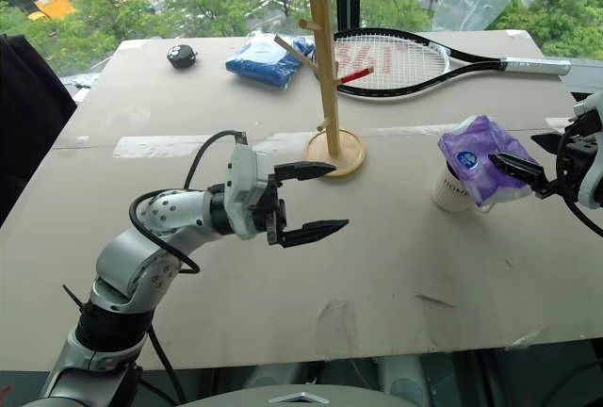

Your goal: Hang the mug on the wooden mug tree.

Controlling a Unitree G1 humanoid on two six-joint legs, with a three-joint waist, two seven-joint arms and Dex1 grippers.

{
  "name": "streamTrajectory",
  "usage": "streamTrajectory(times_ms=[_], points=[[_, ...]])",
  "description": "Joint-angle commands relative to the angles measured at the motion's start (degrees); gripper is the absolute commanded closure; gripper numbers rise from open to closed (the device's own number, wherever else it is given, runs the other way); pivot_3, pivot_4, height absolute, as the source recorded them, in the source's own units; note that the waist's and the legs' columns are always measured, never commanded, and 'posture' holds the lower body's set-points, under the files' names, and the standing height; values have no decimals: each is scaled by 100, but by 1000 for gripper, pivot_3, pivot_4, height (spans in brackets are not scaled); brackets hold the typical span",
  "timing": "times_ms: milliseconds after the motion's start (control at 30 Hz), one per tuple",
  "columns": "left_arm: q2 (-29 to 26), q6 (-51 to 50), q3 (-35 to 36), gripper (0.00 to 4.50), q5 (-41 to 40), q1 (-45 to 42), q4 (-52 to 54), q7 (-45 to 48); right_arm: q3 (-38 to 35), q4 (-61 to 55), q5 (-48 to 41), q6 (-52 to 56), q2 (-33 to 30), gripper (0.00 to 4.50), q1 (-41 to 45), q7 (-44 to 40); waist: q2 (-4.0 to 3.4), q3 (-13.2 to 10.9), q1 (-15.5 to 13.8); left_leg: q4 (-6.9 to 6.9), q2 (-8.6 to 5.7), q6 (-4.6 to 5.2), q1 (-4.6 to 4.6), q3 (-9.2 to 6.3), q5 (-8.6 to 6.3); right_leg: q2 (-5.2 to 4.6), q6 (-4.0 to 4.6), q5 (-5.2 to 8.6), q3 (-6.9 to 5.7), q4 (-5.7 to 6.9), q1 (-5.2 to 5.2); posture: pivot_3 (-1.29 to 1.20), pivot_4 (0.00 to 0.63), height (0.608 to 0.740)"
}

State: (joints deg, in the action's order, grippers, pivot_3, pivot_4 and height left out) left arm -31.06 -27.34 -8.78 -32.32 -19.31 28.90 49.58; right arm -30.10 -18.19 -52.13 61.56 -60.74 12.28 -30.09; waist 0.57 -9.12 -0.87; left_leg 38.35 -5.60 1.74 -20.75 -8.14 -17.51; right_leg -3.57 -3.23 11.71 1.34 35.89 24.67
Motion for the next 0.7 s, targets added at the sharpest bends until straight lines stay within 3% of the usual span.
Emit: streamTrajectory(times_ms=[33,667,700], points=[[17,1,-1,0,20,-25,353,-110,67,148,-101,252,47,38,314,70,0,0,-3,1,0,0,0,0,0,0,0,-1,0,0,0,0,150,740],[220,25,135,0,-208,-143,364,-169,952,378,369,354,265,38,490,-313,-1,2,-10,3,1,0,-3,-3,0,1,1,-2,0,1,3,0,150,740],[234,21,150,0,-234,-154,360,-167,979,382,390,338,274,266,488,-326,-1,2,-9,4,1,0,-3,-3,0,1,1,-2,-1,1,3,0,150,740]])
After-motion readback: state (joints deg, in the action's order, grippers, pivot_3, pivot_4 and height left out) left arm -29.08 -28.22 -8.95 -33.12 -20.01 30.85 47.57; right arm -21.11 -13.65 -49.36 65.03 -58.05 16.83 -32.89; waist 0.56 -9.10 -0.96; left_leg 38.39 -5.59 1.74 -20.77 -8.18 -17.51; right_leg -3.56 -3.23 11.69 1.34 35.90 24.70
